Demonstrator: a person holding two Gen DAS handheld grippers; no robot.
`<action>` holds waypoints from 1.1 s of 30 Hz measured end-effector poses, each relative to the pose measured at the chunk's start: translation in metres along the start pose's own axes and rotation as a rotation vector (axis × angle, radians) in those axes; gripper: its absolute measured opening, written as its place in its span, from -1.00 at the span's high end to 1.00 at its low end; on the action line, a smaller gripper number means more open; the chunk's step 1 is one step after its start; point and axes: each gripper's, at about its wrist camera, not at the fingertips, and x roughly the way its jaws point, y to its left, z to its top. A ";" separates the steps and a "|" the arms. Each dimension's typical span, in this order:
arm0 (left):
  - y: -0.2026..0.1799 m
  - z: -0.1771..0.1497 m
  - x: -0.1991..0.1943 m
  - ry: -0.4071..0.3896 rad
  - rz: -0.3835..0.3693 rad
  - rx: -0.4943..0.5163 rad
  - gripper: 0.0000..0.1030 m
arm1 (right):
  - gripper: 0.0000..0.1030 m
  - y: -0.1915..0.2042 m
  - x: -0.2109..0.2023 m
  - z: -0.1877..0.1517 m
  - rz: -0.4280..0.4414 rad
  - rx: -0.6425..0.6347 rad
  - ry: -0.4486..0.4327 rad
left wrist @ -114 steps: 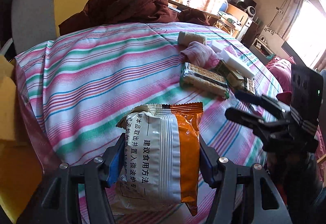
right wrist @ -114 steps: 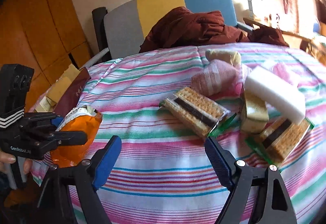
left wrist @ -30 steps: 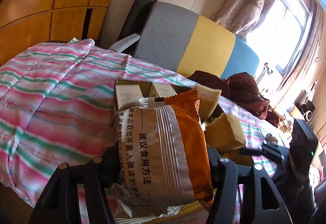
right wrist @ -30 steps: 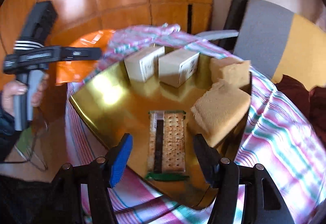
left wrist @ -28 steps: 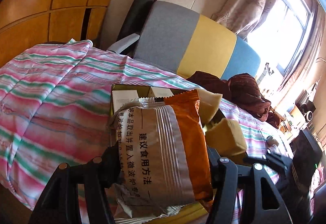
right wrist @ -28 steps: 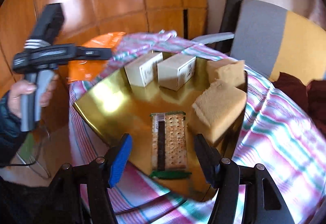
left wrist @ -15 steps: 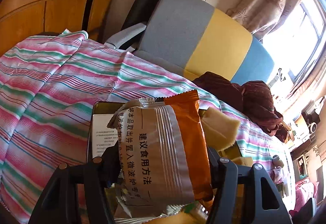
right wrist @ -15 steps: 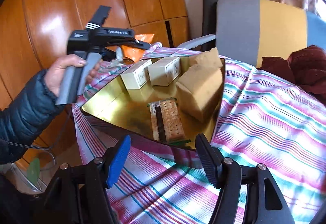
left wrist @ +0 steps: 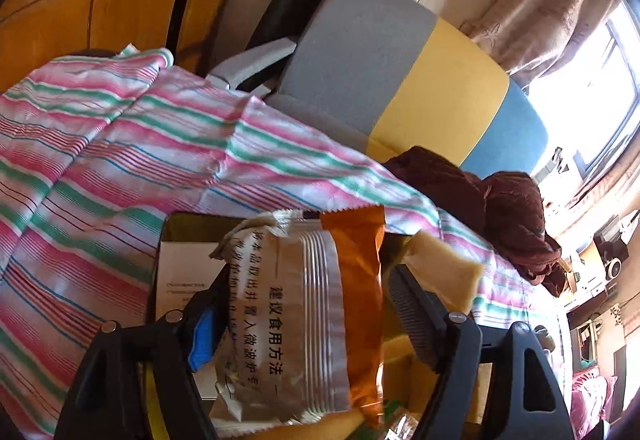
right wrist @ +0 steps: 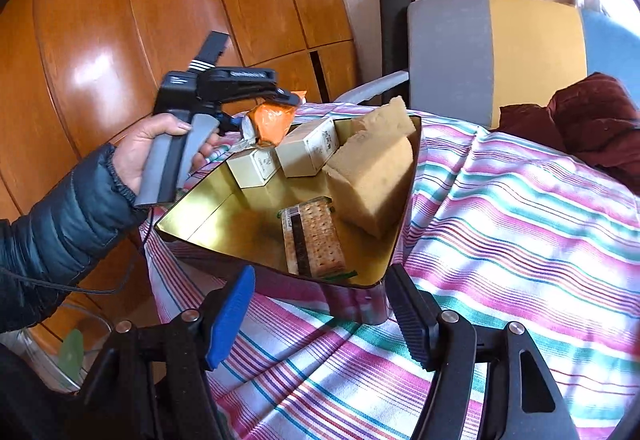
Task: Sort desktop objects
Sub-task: 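Carry the bag and crackers to the gold tray and open both tools, then move both open tools back over the remaining items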
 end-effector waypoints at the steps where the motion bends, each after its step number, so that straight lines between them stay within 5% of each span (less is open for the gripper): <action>1: 0.000 0.001 -0.005 -0.020 0.011 0.007 -0.52 | -0.34 0.000 0.000 -0.001 -0.001 0.004 -0.002; 7: -0.001 -0.005 -0.042 -0.172 0.078 0.061 -0.45 | -0.34 0.002 -0.008 -0.002 -0.021 0.007 -0.019; 10: 0.003 -0.013 -0.054 -0.201 0.055 0.057 -0.40 | -0.34 0.004 -0.013 -0.002 -0.029 0.008 -0.029; 19: -0.005 -0.028 -0.051 -0.150 0.007 0.077 -0.37 | -0.38 0.010 -0.037 -0.003 -0.074 0.010 -0.071; 33: -0.122 -0.113 -0.055 -0.014 -0.211 0.420 -0.46 | -0.47 -0.050 -0.103 -0.063 -0.327 0.264 -0.099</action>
